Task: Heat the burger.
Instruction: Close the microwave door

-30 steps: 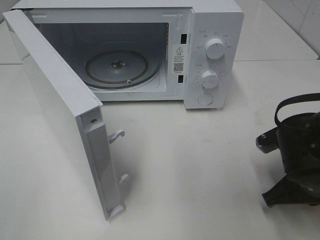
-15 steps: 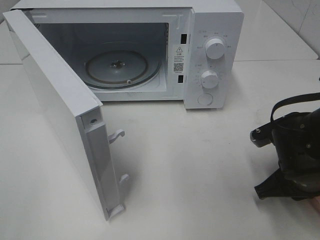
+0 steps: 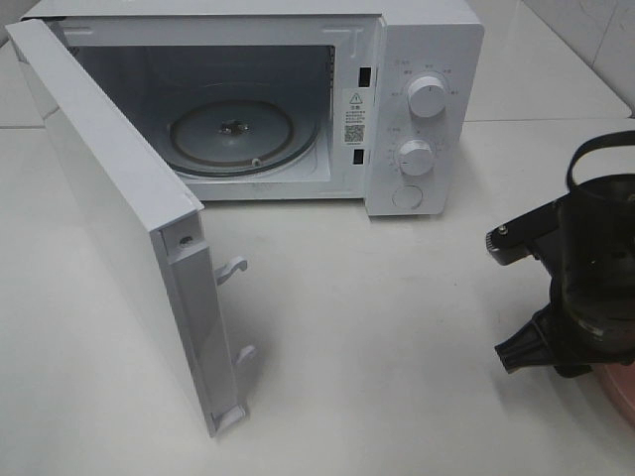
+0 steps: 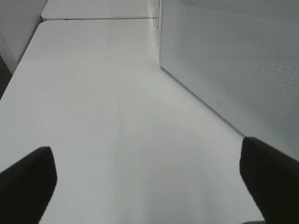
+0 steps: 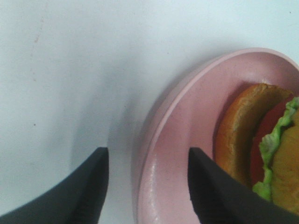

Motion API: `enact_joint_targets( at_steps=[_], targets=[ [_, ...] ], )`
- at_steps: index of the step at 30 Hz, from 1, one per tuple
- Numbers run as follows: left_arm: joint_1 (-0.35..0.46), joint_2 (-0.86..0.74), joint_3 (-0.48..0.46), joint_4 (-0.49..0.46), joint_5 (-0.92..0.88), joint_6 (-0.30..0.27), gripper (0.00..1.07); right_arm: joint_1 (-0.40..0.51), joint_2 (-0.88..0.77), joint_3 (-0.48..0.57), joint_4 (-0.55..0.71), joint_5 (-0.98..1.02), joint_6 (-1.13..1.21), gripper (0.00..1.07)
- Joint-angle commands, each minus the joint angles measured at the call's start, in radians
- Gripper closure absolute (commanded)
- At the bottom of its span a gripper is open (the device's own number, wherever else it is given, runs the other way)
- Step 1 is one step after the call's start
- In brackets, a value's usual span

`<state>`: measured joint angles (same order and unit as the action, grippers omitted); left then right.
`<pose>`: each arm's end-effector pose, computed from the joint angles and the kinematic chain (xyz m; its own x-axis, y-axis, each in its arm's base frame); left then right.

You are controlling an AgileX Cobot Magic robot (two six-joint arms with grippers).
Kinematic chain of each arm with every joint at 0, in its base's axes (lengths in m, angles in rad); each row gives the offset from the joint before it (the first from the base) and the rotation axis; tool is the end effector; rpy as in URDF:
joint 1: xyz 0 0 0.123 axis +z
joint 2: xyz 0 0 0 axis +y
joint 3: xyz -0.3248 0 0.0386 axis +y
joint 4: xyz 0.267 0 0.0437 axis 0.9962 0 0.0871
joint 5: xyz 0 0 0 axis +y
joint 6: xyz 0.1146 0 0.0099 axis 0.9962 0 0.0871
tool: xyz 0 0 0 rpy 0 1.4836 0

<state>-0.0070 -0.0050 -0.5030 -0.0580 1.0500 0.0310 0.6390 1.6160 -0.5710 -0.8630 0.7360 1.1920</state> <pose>-0.0098 -0.0057 0.2775 -0.4385 0.0052 -0.8987 0.0531 0.9984 -0.0202 0.2220 0.0918 0.1381 -0.9312 -0.1987 -0.3056 -0.0579 0.9083 -0.4142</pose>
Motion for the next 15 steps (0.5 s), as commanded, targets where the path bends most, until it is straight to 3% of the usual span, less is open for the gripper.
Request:
enact_joint_targets(
  at_steps=[1, 5, 15],
  targets=[
    [0.001, -0.02, 0.004, -0.005, -0.014, -0.007, 0.06, -0.004, -0.099, -0.006, 0.056, 0.008, -0.114, 0.55],
    [0.001, -0.02, 0.004, -0.005, -0.014, -0.007, 0.06, -0.004, -0.161, -0.006, 0.109, 0.008, -0.202, 0.55],
    [0.001, -0.02, 0.004, -0.005, -0.014, -0.007, 0.06, -0.004, -0.381, -0.006, 0.406, 0.004, -0.615, 0.55]
  ],
)
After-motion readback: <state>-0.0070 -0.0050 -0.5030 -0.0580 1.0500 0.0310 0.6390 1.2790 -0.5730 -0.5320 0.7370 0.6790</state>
